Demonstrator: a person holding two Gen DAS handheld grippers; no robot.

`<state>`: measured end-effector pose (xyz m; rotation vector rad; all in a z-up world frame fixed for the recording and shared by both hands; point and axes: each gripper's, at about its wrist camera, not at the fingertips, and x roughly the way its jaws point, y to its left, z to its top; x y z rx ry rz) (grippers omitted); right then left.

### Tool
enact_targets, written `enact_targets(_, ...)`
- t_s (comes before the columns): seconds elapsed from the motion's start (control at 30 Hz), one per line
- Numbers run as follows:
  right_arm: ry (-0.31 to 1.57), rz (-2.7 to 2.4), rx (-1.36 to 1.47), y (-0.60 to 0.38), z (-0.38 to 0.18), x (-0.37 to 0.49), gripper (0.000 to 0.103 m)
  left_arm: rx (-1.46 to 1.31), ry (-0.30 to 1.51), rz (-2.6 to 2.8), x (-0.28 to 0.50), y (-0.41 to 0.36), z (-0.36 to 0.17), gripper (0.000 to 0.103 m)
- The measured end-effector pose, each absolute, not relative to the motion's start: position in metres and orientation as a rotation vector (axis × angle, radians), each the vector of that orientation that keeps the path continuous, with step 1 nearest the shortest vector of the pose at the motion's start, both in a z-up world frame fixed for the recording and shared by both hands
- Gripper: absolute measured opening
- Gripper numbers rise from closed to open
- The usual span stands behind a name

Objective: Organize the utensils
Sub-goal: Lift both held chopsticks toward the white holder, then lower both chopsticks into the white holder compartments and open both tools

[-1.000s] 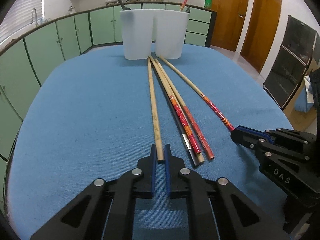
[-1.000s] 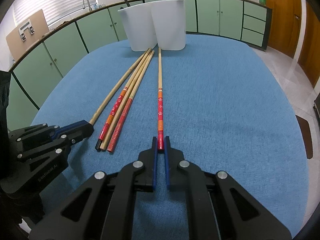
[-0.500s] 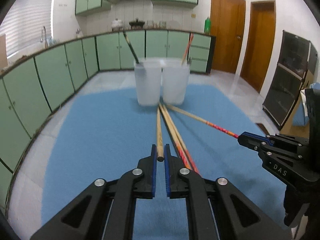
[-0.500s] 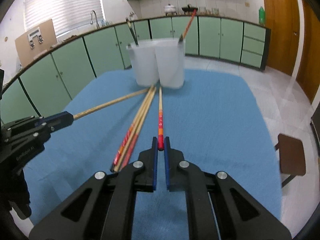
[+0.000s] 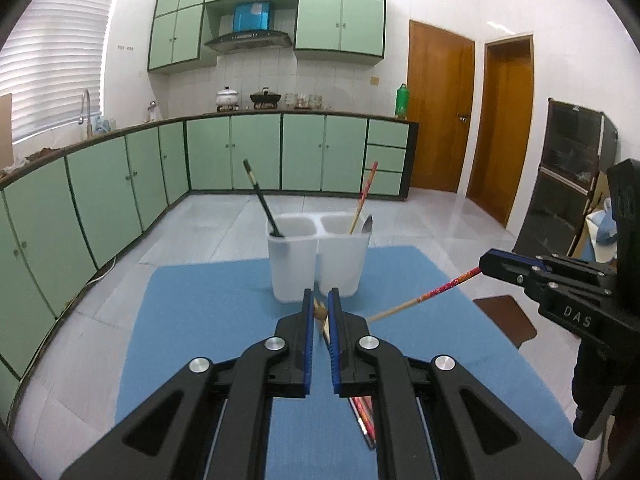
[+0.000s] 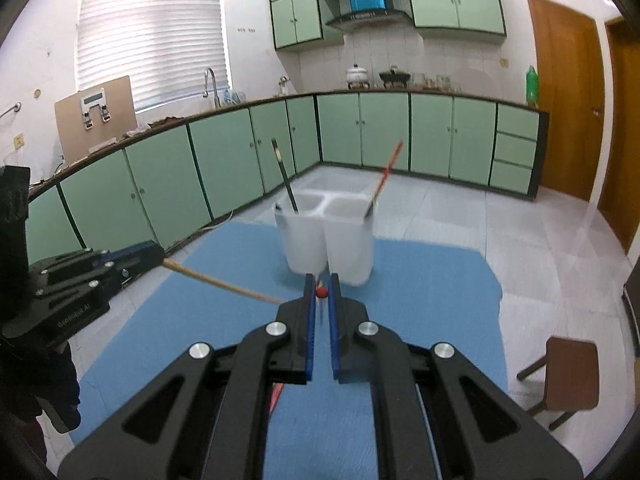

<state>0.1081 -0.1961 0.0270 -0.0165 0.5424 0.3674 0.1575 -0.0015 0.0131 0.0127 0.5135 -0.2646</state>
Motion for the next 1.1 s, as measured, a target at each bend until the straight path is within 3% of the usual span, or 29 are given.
enact_targets(0.6, 0.485, 0.461, -0.066, -0.192, 0.106, 0.155, 0.005, 0.076, 0.397, -0.328, 0.188, -0.008, 0.069, 0.007)
enact_targets(0.9, 0.348, 0.446, -0.078, -0.196, 0.180, 0.186, 0.005, 0.112, 0.232, -0.332, 0.212, -0.019, 0.134, 0.007)
enact_targets(1.1, 0.311, 0.400, -0.072, -0.198, 0.195, 0.229, 0.005, 0.122, 0.126, -0.310, 0.255, -0.030, 0.165, 0.007)
